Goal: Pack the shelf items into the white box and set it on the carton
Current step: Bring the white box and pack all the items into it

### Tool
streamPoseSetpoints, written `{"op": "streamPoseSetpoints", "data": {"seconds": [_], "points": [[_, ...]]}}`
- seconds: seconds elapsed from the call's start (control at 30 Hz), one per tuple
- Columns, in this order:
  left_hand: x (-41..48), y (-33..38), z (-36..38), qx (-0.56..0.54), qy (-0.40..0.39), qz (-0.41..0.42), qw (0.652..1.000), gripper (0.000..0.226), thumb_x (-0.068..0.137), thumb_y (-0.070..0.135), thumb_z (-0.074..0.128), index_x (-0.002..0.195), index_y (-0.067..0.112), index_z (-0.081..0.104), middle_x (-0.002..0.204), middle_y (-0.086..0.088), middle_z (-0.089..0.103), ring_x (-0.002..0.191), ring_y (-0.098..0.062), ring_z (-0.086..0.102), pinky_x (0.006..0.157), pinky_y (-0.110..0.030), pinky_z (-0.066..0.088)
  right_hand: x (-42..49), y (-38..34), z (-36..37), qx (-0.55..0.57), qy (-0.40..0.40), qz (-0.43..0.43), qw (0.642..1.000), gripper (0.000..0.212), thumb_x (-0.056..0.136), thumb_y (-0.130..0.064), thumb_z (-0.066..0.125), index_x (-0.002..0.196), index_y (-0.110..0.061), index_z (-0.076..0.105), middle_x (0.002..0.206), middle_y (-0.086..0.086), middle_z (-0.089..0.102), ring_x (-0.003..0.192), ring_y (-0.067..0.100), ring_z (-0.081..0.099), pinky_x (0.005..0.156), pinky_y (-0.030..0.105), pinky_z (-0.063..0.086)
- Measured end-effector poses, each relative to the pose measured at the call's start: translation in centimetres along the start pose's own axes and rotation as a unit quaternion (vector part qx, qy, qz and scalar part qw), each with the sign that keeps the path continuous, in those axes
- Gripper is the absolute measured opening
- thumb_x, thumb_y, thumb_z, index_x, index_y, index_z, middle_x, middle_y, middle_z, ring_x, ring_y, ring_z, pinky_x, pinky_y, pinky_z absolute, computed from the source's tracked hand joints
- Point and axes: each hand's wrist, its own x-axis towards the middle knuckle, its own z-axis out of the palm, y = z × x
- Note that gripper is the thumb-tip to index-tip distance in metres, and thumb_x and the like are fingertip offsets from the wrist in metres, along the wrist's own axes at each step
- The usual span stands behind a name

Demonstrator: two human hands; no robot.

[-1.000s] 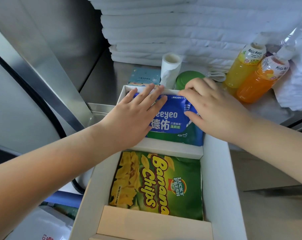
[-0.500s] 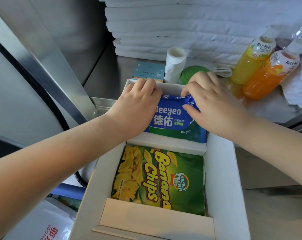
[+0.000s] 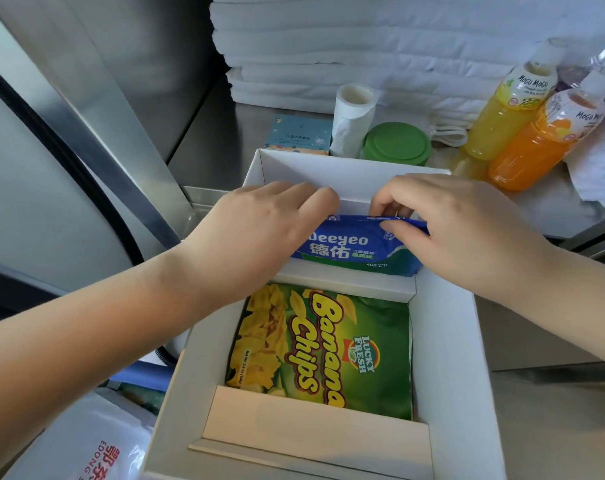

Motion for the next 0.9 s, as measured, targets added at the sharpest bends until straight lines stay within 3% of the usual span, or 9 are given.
{"op": "streamPoseSetpoints", "data": {"seconds": [0.1, 0.2, 0.27, 0.37, 0.5, 0.6, 0.7, 0.77, 0.9], "points": [[-0.9, 0.3, -0.6, 0.003, 0.035, 0.012, 0.999, 0.035, 0.082, 0.011, 0.065, 0.111, 0.009, 0.045, 0.086, -0.010, 0.063, 0.065, -0.027, 0.057, 0.050, -0.025, 0.028, -0.7, -0.6, -0.8, 0.044, -0.011, 0.020, 0.999, 0.013, 0.084, -0.022, 0.059, 0.095, -0.028, 0.059, 0.077, -0.021, 0.057, 0.069, 0.003, 0.050, 0.047, 0.016, 0.037], [-1.2, 0.4, -1.6, -0.030, 0.048, 0.028, 0.998, 0.028, 0.086, 0.021, 0.056, 0.110, 0.011, 0.046, 0.087, -0.008, 0.064, 0.068, -0.026, 0.059, 0.051, -0.024, 0.029, -0.9, -1.1, -1.8, 0.105, -0.035, 0.040, 0.993, 0.015, 0.079, -0.032, 0.055, 0.094, -0.036, 0.056, 0.079, -0.021, 0.061, 0.080, -0.006, 0.056, 0.063, 0.020, 0.045], [-1.4, 0.5, -1.8, -0.061, 0.033, 0.035, 0.997, 0.031, 0.083, 0.028, 0.060, 0.108, 0.014, 0.048, 0.091, -0.005, 0.066, 0.071, -0.023, 0.061, 0.050, -0.023, 0.033, -0.7, -1.3, -2.5, 0.146, -0.056, 0.053, 0.986, 0.018, 0.076, -0.034, 0.056, 0.093, -0.039, 0.057, 0.087, -0.025, 0.062, 0.077, -0.007, 0.059, 0.062, 0.017, 0.047], [-1.5, 0.6, -1.4, -0.108, -0.019, 0.019, 0.994, 0.042, 0.080, 0.030, 0.070, 0.111, 0.024, 0.043, 0.098, 0.002, 0.065, 0.076, -0.013, 0.060, 0.047, -0.009, 0.028, -0.5, -1.0, -2.3, 0.183, -0.139, 0.075, 0.970, 0.020, 0.075, -0.034, 0.057, 0.092, -0.044, 0.058, 0.086, -0.029, 0.064, 0.075, -0.007, 0.062, 0.060, 0.018, 0.048], [-1.3, 0.9, 0.8, -0.114, -0.133, 0.015, 0.984, 0.056, 0.078, 0.049, 0.064, 0.117, 0.040, 0.026, 0.117, 0.013, 0.051, 0.092, 0.002, 0.040, 0.055, -0.004, 0.024, -0.8, -0.9, -0.3, 0.110, -0.237, 0.072, 0.963, 0.030, 0.085, -0.021, 0.062, 0.084, -0.049, 0.052, 0.081, -0.024, 0.064, 0.074, -0.006, 0.060, 0.061, 0.017, 0.046], [-0.6, 1.0, 1.3, -0.122, -0.168, 0.010, 0.978, 0.057, 0.078, 0.044, 0.068, 0.110, 0.045, 0.021, 0.106, 0.015, 0.049, 0.086, -0.001, 0.043, 0.052, -0.010, 0.031, -0.8, -1.1, 0.0, 0.044, -0.264, 0.041, 0.963, 0.031, 0.088, -0.020, 0.056, 0.086, -0.049, 0.048, 0.086, -0.021, 0.064, 0.079, -0.004, 0.058, 0.064, 0.015, 0.045], [-0.3, 0.8, 1.3, -0.145, -0.148, -0.002, 0.978, 0.049, 0.081, 0.041, 0.067, 0.105, 0.050, 0.025, 0.085, 0.023, 0.039, 0.064, 0.006, 0.041, 0.046, -0.009, 0.024, -0.1, -0.5, -0.9, 0.038, -0.286, 0.045, 0.956, 0.031, 0.088, -0.021, 0.055, 0.089, -0.052, 0.050, 0.086, -0.023, 0.063, 0.078, -0.007, 0.057, 0.067, 0.020, 0.048], [0.0, 0.7, 1.6, -0.152, -0.155, -0.005, 0.976, 0.046, 0.081, 0.041, 0.066, 0.103, 0.050, 0.026, 0.084, 0.024, 0.037, 0.061, 0.012, 0.035, 0.045, -0.007, 0.024, 0.3, -0.2, -1.0, 0.050, -0.323, 0.049, 0.944, 0.031, 0.088, -0.023, 0.056, 0.088, -0.054, 0.050, 0.085, -0.025, 0.063, 0.078, -0.009, 0.057, 0.069, 0.021, 0.050], [-0.3, 1.3, 3.1, -0.130, -0.234, -0.003, 0.963, 0.054, 0.079, 0.038, 0.069, 0.108, 0.049, 0.025, 0.090, 0.020, 0.038, 0.062, 0.006, 0.032, 0.047, -0.012, 0.027, 0.6, -0.7, 0.9, 0.016, -0.389, 0.022, 0.921, 0.029, 0.091, -0.016, 0.049, 0.103, -0.042, 0.055, 0.089, -0.019, 0.061, 0.080, 0.000, 0.056, 0.074, 0.028, 0.050]]}}
